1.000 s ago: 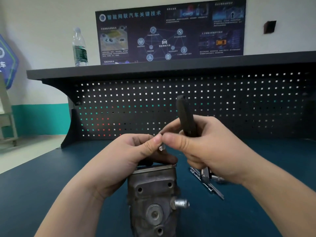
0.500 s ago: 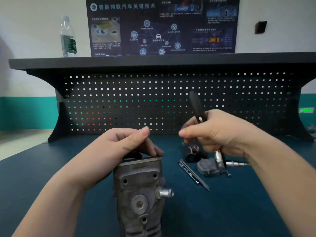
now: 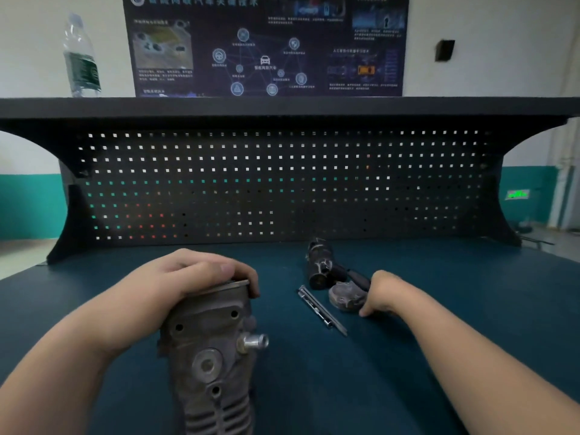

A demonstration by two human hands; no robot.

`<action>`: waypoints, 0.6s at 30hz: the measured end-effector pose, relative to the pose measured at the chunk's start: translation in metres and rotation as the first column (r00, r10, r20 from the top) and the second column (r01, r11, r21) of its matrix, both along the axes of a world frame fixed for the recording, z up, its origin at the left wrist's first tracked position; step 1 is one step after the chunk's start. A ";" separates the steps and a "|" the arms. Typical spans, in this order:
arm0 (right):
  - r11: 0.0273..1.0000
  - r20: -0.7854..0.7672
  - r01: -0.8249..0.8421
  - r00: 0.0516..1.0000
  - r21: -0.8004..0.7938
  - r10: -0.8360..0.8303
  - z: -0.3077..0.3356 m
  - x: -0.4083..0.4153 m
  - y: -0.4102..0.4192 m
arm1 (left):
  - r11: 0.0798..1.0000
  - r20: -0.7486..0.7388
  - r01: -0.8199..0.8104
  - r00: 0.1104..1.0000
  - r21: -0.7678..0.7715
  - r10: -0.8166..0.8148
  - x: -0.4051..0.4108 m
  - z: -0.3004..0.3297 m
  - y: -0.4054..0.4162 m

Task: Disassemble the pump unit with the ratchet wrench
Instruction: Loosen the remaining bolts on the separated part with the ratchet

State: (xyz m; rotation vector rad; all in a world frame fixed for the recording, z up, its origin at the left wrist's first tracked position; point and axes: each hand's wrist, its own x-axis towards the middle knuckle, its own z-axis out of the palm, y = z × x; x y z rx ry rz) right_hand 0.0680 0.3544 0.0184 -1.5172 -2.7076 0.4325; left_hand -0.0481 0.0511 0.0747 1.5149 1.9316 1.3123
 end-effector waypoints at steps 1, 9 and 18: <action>1.000 -0.022 0.014 1.000 -0.017 -0.015 -0.001 0.001 0.000 | 0.998 -0.007 -0.061 0.998 -0.010 0.061 0.002 0.000 0.002; 1.000 -0.723 0.007 0.691 -0.018 -0.018 0.060 0.005 -0.012 | 0.963 -0.057 -0.265 0.962 0.050 0.267 0.034 0.001 0.016; 0.973 -0.925 -0.191 0.332 0.128 0.186 0.106 0.028 -0.075 | 0.623 -0.437 -0.774 0.523 0.116 0.731 0.077 0.001 0.072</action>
